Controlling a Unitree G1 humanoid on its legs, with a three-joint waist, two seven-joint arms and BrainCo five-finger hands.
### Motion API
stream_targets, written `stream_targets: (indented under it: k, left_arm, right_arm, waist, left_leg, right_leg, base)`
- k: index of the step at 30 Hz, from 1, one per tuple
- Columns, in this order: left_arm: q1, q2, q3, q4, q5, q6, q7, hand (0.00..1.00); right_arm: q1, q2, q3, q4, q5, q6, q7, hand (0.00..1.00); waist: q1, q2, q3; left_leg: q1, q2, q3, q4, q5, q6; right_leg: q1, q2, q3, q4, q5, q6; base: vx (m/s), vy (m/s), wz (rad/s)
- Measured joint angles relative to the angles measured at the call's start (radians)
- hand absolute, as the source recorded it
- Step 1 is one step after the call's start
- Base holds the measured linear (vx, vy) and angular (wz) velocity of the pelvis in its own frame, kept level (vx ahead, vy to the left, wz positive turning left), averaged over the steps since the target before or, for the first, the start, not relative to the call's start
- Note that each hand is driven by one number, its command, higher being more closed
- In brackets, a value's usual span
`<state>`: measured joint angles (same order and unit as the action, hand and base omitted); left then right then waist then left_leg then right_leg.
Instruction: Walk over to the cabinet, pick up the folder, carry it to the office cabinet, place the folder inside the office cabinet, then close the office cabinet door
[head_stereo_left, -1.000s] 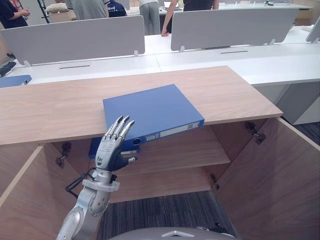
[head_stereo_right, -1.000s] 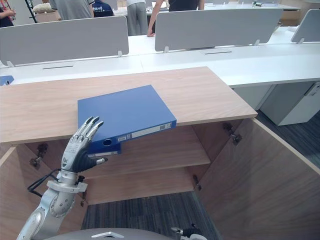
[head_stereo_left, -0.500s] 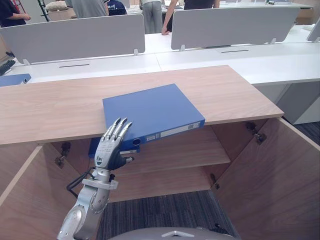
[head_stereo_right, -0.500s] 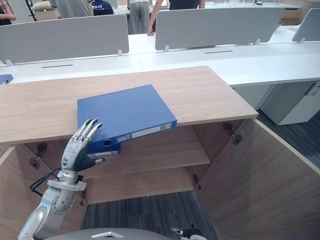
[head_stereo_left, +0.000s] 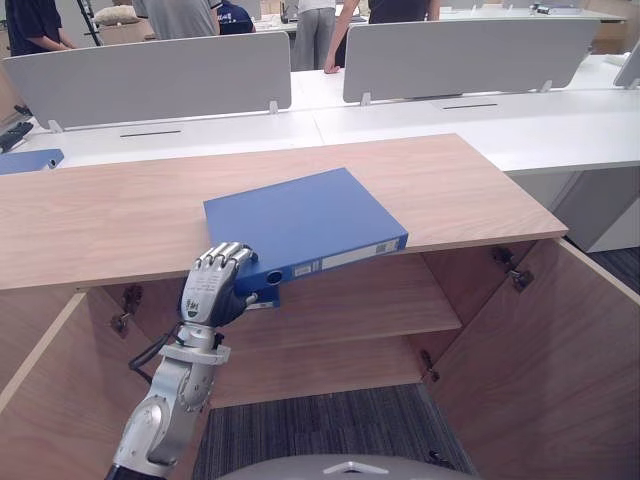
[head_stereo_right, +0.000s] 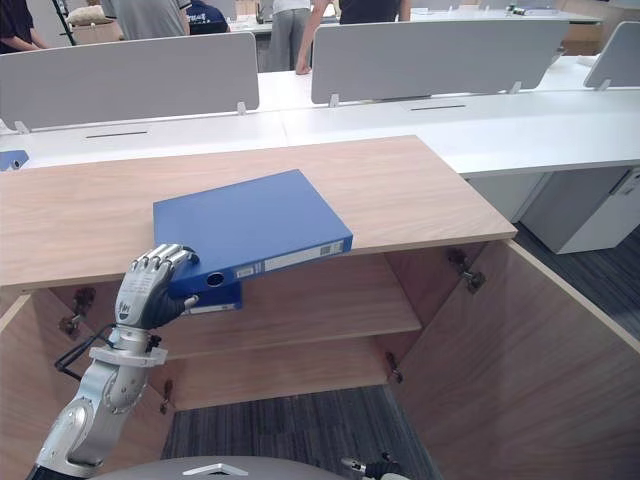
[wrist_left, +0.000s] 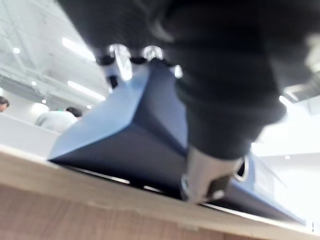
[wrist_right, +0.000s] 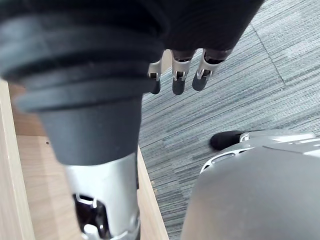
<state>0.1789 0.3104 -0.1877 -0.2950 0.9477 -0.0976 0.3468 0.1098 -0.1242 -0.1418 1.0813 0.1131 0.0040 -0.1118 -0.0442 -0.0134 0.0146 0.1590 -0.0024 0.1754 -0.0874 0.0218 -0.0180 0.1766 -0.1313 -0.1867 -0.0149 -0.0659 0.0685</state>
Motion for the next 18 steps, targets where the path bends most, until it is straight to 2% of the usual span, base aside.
stream_targets:
  k: [5,12,15,16,18]
  left_arm:
    - [-0.029,-0.016,0.04,-0.001,0.0,0.007,0.022,1.0]
    - [-0.036,-0.017,0.071,-0.008,-0.006,0.01,0.056,1.0]
    - [-0.036,-0.017,0.079,-0.012,-0.028,0.01,0.066,1.0]
    - [-0.035,-0.021,0.081,-0.022,-0.041,0.009,0.066,1.0]
    - [-0.027,-0.052,0.097,-0.06,-0.069,0.011,0.068,1.0]
  right_arm:
    - [0.0,0.001,0.0,0.0,0.007,0.0,0.001,0.0]
    - [0.0,0.006,0.0,0.0,0.009,-0.001,0.0,0.0]
    - [0.0,0.007,0.001,0.0,0.009,-0.001,0.0,0.0]
    - [0.001,0.008,0.002,0.001,0.009,-0.002,0.0,0.0]
    - [0.0,0.009,0.003,0.004,0.009,-0.004,-0.001,0.0]
  waist:
    - [-0.013,-0.001,0.0]
    - [-0.015,-0.008,0.004]
    - [-0.015,-0.011,0.006]
    - [-0.015,-0.012,0.005]
    - [-0.013,-0.012,0.005]
  left_leg:
    - [-0.001,0.0,0.0,0.0,0.0,0.0]
    - [-0.002,0.0,0.001,0.0,-0.001,-0.001]
    - [-0.002,0.0,0.001,0.0,-0.002,-0.002]
    - [-0.002,0.002,0.005,0.0,-0.002,-0.003]
    - [-0.003,0.004,0.014,0.0,-0.004,-0.005]
  right_leg:
    - [0.0,0.0,-0.001,-0.003,0.0,0.001]
    - [0.001,0.0,-0.001,-0.007,0.002,0.001]
    - [0.002,0.0,0.0,-0.008,0.002,0.001]
    - [0.0,0.0,0.006,-0.002,0.008,0.011]
    - [-0.007,0.001,0.016,0.002,0.012,0.016]
  base:
    - [0.0,0.0,0.0]
    - [0.0,0.0,0.0]
    - [0.0,0.0,0.0]
    - [0.0,0.0,-0.1]
    - [0.0,0.0,-0.12]
